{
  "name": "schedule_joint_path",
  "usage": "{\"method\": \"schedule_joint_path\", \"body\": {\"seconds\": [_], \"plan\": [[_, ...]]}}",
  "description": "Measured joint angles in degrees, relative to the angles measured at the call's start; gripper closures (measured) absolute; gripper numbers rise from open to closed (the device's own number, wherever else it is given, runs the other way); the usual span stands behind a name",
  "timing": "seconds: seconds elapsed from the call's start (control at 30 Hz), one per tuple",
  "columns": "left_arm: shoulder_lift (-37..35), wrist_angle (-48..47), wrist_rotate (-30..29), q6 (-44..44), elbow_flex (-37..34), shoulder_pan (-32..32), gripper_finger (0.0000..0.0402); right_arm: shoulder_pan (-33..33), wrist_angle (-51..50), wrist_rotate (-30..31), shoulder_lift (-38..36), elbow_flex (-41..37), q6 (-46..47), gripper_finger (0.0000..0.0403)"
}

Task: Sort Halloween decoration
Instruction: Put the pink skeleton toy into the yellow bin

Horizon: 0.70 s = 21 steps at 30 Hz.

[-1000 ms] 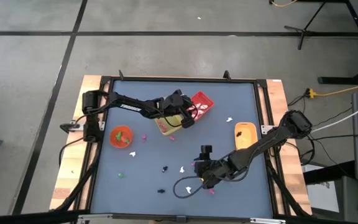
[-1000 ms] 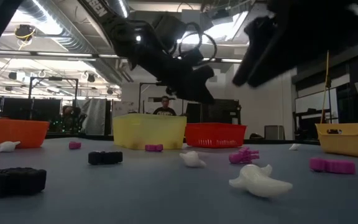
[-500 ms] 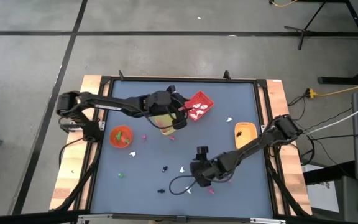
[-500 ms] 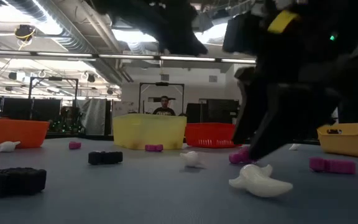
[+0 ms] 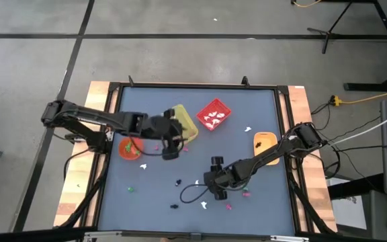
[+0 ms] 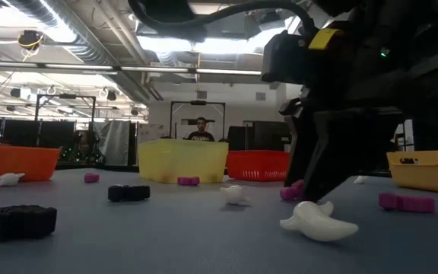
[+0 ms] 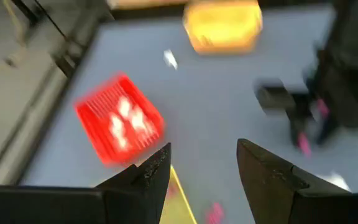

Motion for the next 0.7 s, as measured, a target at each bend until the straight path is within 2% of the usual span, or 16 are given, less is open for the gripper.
{"method": "schedule_joint_path", "body": {"seconds": [0.27,0.5,0.7], "plan": [[-0.1,-14.8,0.1,-11.0,0.0,-10.3,0.0234,0.0,0.1,0.0,0.1,0.0,0.0,0.0312],[-0.1,-16.2,-0.4,-20.7,0.0,-18.9,0.0234,0.0,0.1,0.4,0.1,0.0,-0.1,0.0353],[-0.1,-16.2,-3.0,-27.3,0.0,-25.0,0.0234,-0.1,0.5,1.3,-0.2,0.6,-4.5,0.0365]]}}
